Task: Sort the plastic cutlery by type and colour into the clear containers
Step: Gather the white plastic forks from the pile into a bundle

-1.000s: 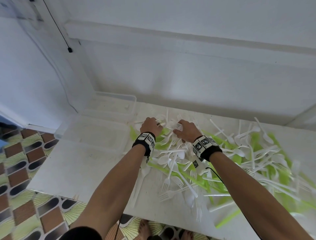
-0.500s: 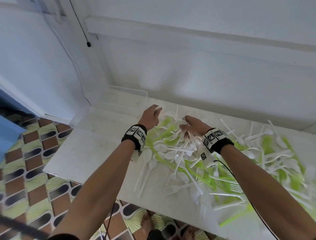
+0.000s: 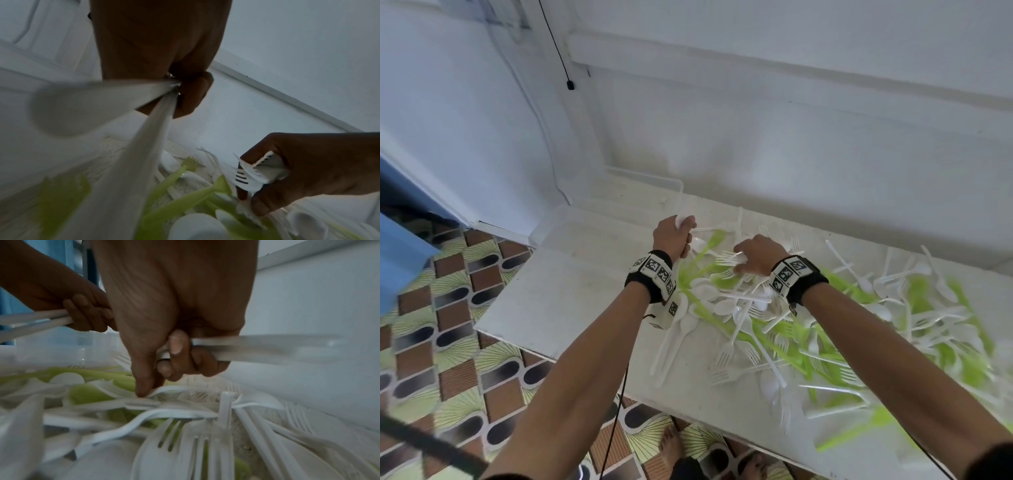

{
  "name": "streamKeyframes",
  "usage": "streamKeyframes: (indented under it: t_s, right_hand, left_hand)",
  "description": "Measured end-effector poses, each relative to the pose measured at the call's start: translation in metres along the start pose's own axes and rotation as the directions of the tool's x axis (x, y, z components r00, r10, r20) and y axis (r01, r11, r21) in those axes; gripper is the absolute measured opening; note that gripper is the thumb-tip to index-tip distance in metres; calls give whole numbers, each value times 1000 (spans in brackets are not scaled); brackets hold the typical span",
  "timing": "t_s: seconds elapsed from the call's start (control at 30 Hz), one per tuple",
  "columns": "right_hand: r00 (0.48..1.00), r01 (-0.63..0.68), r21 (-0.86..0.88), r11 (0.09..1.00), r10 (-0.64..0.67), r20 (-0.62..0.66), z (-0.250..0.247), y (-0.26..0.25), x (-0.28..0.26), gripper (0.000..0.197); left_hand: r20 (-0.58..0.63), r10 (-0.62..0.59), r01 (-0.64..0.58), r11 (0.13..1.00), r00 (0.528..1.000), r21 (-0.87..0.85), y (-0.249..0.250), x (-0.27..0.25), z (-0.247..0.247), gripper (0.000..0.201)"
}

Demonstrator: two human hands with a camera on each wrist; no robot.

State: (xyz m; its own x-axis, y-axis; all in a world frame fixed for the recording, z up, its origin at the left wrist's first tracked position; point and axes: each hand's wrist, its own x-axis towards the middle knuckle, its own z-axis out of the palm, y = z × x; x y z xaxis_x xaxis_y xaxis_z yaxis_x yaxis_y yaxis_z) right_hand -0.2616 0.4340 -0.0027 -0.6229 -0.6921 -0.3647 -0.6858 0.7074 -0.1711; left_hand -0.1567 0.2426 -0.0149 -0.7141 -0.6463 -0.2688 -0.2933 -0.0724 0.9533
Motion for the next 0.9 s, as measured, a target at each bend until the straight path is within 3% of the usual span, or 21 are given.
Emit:
streamKeyframes:
  t_s: [0.1, 0.2, 0.3, 0.43, 0.5, 0.6, 0.73, 0.83, 0.9]
  right_hand:
    - [999, 31, -51, 998, -32, -34, 3, 1, 3, 50]
    - [996, 85, -94, 992, -88, -28, -1, 1, 4, 46]
    - [994, 109, -12, 994, -109, -12, -9, 6, 2, 50]
    - [986, 103, 229, 968, -69, -150, -22, 20, -1, 38]
    - [979, 66, 478, 876, 36, -200, -30, 24, -6, 36]
    - [973, 27, 755, 656, 155, -169, -38, 29, -16, 17]
    - [944, -42, 817, 576, 291, -157, -40, 39, -31, 18]
    - [897, -81, 829, 554, 403, -182, -33, 50, -36, 23]
    - [869, -98, 868, 487, 468, -164, -22, 58, -38, 23]
  left_hand:
    - [-2, -14, 14, 999, 1000, 32, -4, -2, -5, 30]
    - [19, -7, 5, 993, 1000, 116, -7, -3, -9, 25]
    - [62, 9, -23, 973, 998, 229, -6, -6, -4, 21]
    - [131, -4, -34, 958, 991, 285, -3, -9, 6, 27]
    - [169, -22, -24, 963, 985, 269, -3, -11, 11, 19]
    - [237, -30, -10, 986, 971, 165, -5, -16, 21, 19]
    - [278, -13, -24, 991, 960, 130, -8, -25, 30, 20]
    - [288, 7, -80, 966, 958, 246, -8, -28, 36, 34]
    - [305, 13, -114, 942, 952, 316, -7, -28, 43, 44]
